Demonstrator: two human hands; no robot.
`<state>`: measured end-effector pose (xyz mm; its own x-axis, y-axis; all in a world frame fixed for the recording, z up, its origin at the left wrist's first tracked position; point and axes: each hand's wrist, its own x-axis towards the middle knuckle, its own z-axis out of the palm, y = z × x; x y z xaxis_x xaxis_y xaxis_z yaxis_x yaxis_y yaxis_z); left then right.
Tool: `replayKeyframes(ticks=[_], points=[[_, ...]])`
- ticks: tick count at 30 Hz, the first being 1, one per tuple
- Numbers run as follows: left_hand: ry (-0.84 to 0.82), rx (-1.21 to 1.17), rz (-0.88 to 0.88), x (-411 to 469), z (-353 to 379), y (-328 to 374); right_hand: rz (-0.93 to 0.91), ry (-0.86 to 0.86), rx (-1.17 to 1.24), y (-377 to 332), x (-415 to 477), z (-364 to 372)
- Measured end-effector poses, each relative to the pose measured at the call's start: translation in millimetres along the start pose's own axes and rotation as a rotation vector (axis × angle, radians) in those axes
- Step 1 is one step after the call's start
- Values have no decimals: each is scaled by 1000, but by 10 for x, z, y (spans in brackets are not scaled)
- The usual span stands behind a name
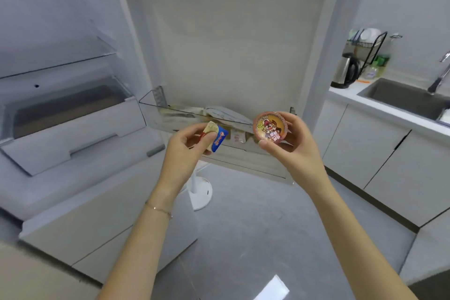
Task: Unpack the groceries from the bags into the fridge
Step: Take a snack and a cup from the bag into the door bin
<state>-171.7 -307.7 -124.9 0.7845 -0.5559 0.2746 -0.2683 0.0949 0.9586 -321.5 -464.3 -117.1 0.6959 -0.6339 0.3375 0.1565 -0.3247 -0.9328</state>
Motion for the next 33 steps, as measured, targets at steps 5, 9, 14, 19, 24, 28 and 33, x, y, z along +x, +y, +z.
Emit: replayKeyframes(ticks=[5, 9, 14, 19, 24, 28, 33], points=[[12, 67, 142, 528, -147, 154, -52, 0, 7, -59, 474, 125], [5, 161, 176, 971, -267, 124, -48, -39, -116, -21, 764, 206], [-298, 444, 138, 1420, -311, 62, -12, -77, -299, 13, 942, 298], [-509, 695, 109, 1717, -419, -65, 4, -39, -345, 0, 1007, 448], [-628, 664, 159, 1831, -532, -130, 41, 4, -419, -26, 1041, 663], [-613, 696, 300, 1894, -645, -193, 53, 57, -458, -62, 1031, 840], [-486, 723, 531, 1901, -846, -92, 70, 141, -527, -102, 996, 1013]])
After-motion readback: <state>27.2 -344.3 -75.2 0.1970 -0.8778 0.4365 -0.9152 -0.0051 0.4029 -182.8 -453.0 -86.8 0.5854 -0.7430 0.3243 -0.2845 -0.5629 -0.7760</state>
